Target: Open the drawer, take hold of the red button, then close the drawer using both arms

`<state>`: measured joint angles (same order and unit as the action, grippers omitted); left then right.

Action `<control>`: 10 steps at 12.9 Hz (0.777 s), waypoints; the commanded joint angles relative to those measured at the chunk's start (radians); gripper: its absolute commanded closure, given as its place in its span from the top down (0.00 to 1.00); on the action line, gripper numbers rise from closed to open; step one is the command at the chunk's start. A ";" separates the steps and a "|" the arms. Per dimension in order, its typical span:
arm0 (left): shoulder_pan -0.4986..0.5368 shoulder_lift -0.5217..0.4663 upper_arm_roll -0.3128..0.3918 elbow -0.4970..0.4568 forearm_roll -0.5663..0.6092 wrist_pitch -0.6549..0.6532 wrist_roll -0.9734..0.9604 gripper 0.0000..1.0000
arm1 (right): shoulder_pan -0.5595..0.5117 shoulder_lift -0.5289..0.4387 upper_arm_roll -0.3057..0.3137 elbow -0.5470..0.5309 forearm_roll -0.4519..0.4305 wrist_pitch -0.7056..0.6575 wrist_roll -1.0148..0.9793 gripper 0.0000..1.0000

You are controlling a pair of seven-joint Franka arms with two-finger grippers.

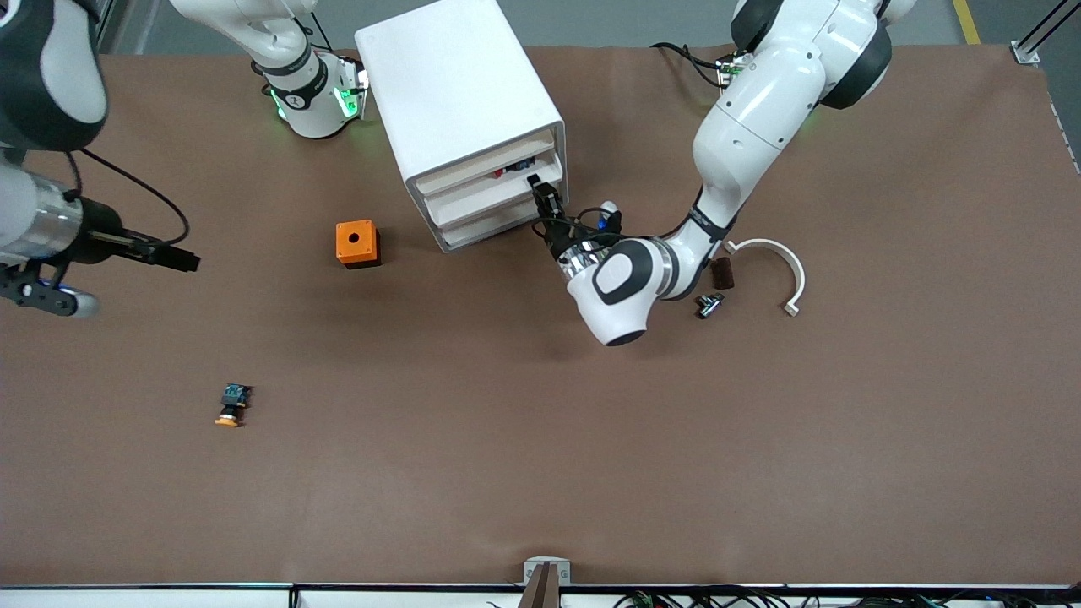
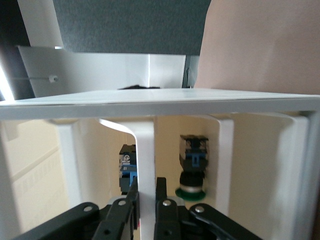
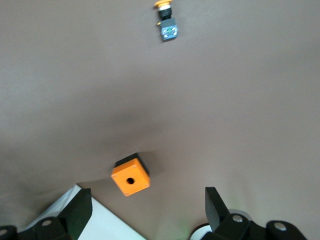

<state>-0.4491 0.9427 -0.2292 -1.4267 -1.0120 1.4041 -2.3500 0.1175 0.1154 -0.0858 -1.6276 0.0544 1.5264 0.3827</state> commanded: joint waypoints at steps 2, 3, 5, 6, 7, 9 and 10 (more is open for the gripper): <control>0.081 -0.007 0.001 0.005 -0.046 -0.004 0.001 0.09 | 0.144 -0.019 -0.005 -0.032 0.007 0.038 0.200 1.00; 0.102 -0.007 0.001 0.012 -0.046 -0.004 0.003 0.10 | 0.190 -0.019 -0.005 -0.049 0.007 0.063 0.281 1.00; 0.130 -0.007 0.001 0.020 -0.045 -0.001 0.006 0.10 | 0.290 -0.014 -0.005 -0.061 0.007 0.084 0.443 1.00; 0.138 -0.002 0.002 0.029 -0.045 0.003 0.006 0.10 | 0.342 -0.011 -0.005 -0.066 0.007 0.109 0.540 1.00; 0.138 0.001 0.002 0.032 -0.042 0.007 0.009 0.12 | 0.385 -0.002 -0.003 -0.069 0.007 0.132 0.620 1.00; 0.136 -0.001 0.002 0.032 -0.042 0.013 0.020 0.33 | 0.464 0.010 -0.003 -0.070 0.022 0.162 0.737 1.00; 0.138 -0.002 0.002 0.037 -0.043 0.013 0.027 0.51 | 0.497 0.012 -0.003 -0.078 0.042 0.191 0.805 1.00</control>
<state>-0.3156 0.9427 -0.2283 -1.4038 -1.0277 1.4202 -2.3358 0.5676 0.1236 -0.0756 -1.6948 0.0664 1.6822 1.0944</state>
